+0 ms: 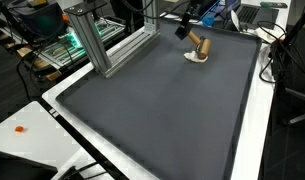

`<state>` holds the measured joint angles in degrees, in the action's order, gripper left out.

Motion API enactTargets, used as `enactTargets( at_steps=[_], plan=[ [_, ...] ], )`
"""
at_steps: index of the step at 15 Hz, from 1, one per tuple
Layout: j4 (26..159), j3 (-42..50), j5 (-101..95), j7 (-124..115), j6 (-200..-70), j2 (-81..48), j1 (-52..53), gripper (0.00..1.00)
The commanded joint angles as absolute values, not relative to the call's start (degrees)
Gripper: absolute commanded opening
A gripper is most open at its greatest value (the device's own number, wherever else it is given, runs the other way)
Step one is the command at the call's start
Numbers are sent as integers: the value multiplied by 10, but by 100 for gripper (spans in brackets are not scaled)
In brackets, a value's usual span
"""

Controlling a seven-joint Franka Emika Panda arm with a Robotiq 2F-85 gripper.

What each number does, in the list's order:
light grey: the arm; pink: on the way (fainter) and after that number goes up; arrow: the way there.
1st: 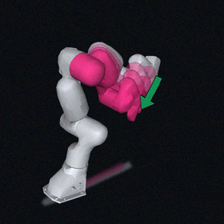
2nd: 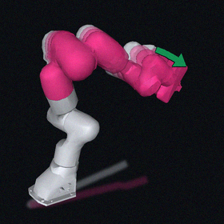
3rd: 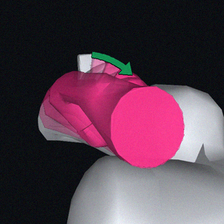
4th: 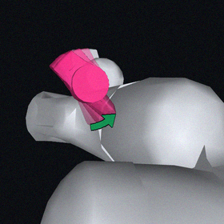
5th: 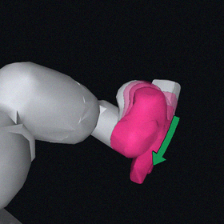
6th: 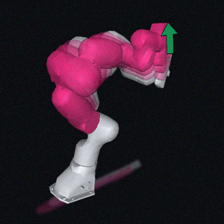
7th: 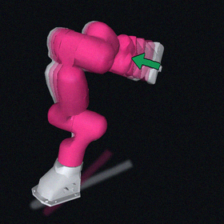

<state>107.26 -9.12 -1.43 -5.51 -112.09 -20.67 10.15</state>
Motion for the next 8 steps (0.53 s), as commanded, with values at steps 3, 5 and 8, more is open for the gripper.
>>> enactTargets(
  at_steps=[3,5,8],
  plan=[
    [1069,-88,-13,-47,-1090,-209,107,35],
    [1069,-88,-13,-47,-1078,-205,106,35],
    [1065,-89,-12,-42,-1055,-204,106,35]
  ],
)
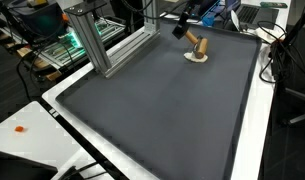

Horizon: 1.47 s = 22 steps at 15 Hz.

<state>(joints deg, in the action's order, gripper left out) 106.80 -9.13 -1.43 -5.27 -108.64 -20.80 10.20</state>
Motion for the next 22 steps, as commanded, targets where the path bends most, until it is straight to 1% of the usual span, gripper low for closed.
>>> enactTargets(
  at_steps=[1,14,19,22],
  plan=[
    [1064,-89,-13,-41,-1048,-204,106,35],
    [1062,-88,-14,-20,-985,-201,103,35],
    [1060,-86,-15,-22,-979,-200,103,35],
    [1051,-86,-16,-25,-999,-196,105,35]
  ],
)
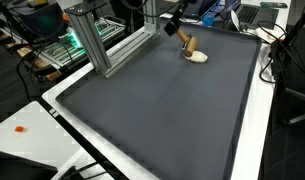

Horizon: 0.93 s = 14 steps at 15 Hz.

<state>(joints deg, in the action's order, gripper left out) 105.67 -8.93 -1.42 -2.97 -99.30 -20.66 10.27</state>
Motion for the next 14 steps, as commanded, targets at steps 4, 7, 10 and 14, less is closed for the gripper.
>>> enactTargets(
  at_steps=[4,7,10,14],
  plan=[
    [1029,-84,-20,-33,-1029,-195,106,35],
    [1017,-80,-9,-60,-1038,-201,106,35],
    [1015,-75,4,-103,-1037,-204,106,35],
    [1014,-72,33,-156,-1041,-210,103,35]
  ],
)
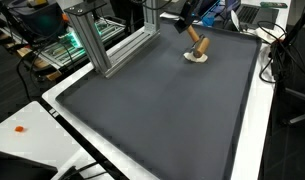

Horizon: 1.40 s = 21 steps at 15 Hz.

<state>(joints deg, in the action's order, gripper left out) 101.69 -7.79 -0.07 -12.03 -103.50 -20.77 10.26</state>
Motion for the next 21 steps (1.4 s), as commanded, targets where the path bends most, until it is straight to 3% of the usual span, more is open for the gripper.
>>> enactTargets(
  at_steps=[1,21],
  plan=[
    [1015,-71,40,-166,-1042,-212,104,35],
    [1035,-72,109,-177,-984,-228,102,35]
  ],
)
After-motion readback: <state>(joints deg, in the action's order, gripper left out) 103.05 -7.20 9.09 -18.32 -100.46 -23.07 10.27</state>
